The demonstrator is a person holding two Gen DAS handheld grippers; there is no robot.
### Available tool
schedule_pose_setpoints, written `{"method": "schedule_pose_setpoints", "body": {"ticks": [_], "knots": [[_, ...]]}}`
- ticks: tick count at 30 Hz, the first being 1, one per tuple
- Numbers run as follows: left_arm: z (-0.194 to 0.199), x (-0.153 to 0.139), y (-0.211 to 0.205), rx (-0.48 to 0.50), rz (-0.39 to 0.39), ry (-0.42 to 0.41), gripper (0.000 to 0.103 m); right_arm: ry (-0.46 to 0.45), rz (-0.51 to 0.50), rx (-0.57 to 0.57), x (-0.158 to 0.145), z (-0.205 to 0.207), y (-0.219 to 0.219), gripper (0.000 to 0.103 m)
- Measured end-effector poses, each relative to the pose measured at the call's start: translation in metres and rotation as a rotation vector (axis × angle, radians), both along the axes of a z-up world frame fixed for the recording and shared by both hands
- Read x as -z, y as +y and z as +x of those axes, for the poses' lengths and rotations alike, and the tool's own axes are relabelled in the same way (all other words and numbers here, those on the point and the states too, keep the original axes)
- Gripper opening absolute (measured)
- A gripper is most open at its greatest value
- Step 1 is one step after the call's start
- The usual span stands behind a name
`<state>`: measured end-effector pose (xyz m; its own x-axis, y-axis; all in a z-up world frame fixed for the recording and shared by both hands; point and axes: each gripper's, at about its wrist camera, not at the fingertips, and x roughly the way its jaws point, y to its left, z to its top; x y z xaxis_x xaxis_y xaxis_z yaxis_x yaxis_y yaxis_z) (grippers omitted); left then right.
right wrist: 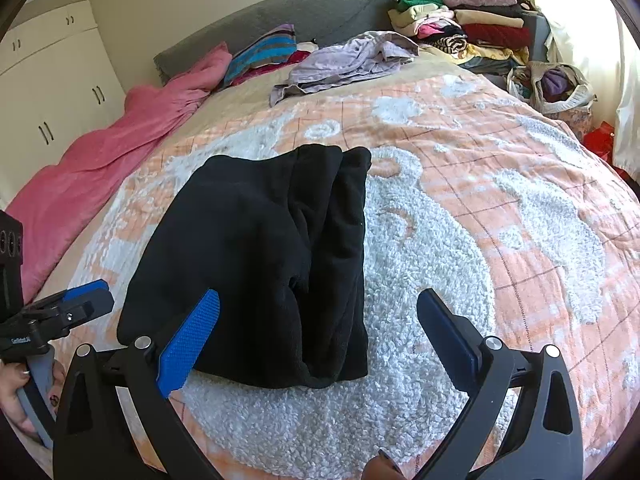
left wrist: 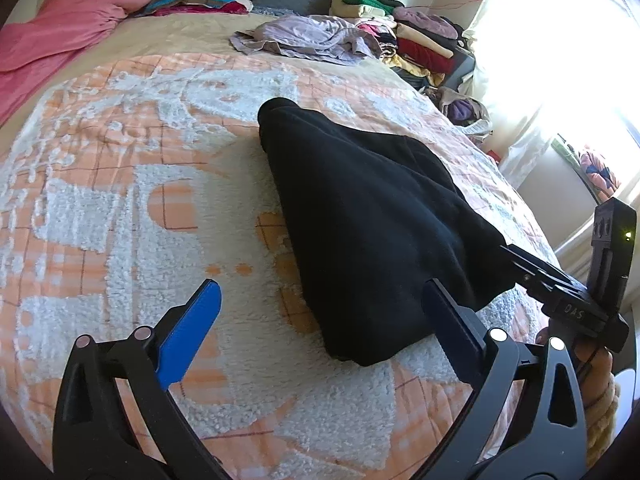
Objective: Fold small clothes
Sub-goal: 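Open both tools and release the folded sweatshirt, then pull both open tools back from the folded sweatshirt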
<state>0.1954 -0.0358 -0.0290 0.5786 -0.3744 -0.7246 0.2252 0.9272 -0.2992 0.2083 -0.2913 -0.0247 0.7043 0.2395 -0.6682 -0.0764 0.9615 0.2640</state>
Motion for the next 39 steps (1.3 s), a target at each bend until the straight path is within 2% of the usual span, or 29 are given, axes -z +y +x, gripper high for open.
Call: {"method": "schedule_pose_setpoints", "body": {"ticks": [9, 17, 30, 39], "knots": [[-0.003, -0.004, 0.004, -0.005, 0.005, -0.01, 0.093, -0.034, -0.023, 0.006, -0.011, -0.009, 0.006, 0.098], [-0.02, -0.022, 0.01, -0.004, 0.021, -0.071, 0.093, -0.102, -0.009, 0.031, -0.03, -0.035, 0.01, 0.098], [-0.08, -0.04, 0.027, 0.009, 0.056, -0.179, 0.093, -0.225, -0.071, 0.028, -0.054, -0.103, 0.04, 0.098], [-0.121, -0.034, 0.028, 0.037, 0.1, -0.213, 0.093, -0.275, -0.101, 0.062, -0.05, -0.147, 0.06, 0.098]]}}
